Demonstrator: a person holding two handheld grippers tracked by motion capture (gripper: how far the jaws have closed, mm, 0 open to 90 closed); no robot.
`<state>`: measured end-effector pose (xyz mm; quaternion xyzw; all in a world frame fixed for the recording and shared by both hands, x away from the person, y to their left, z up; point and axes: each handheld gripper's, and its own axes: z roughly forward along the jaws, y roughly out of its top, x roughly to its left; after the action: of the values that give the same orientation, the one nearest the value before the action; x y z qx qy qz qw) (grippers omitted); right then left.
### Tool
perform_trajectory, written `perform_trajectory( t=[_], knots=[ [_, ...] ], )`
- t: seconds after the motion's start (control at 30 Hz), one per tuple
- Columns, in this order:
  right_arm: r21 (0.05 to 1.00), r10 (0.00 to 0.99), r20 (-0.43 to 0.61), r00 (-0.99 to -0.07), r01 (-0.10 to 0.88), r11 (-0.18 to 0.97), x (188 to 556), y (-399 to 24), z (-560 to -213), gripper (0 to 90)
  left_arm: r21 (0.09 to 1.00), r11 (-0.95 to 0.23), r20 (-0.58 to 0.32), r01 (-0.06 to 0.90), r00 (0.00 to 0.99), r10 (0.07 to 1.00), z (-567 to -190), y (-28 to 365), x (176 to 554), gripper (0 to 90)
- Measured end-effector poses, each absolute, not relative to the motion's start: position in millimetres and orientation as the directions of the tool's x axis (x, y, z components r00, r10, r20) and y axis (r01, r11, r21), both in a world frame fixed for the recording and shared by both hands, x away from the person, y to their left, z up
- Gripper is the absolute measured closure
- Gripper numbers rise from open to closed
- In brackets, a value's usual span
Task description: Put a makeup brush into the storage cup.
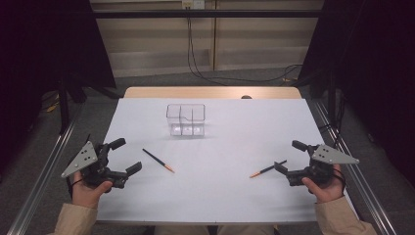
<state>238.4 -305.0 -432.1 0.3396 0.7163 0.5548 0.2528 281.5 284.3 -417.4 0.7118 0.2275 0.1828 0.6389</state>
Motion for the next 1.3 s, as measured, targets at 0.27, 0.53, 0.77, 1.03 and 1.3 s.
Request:
perform_trajectory(
  t=[0.27, 0.53, 0.77, 1.03, 1.3],
  knots=[
    [0.967, 0.769, 0.015, -0.639, 0.205, 0.151, 237.0, -306.7, -432.0, 0.0, 0.992, -0.091, -0.021, 0.086, 0.831, 0.555, -417.3, 282.1, 284.2, 0.1],
    [0.965, 0.768, 0.015, -0.641, 0.211, 0.156, 236.6, -306.6, -433.6, 0.0, 0.994, -0.076, -0.025, 0.080, 0.834, 0.551, -416.6, 276.9, 290.4, 0.0],
    [0.965, 0.768, 0.023, -0.640, 0.216, 0.151, 236.9, -308.2, -434.8, 0.0, 0.992, -0.094, -0.020, 0.085, 0.836, 0.548, -418.4, 270.9, 298.6, 0.1],
    [0.965, 0.764, 0.015, -0.645, 0.210, 0.159, 236.5, -306.2, -434.4, 0.0, 0.991, -0.105, -0.011, 0.081, 0.837, 0.547, -420.1, 264.9, 303.5, 0.1],
    [0.964, 0.763, 0.019, -0.646, 0.215, 0.158, 236.4, -306.7, -434.9, 0.0, 0.990, -0.121, 0.001, 0.076, 0.841, 0.541, -421.0, 255.8, 312.7, 0.1]
  ],
)
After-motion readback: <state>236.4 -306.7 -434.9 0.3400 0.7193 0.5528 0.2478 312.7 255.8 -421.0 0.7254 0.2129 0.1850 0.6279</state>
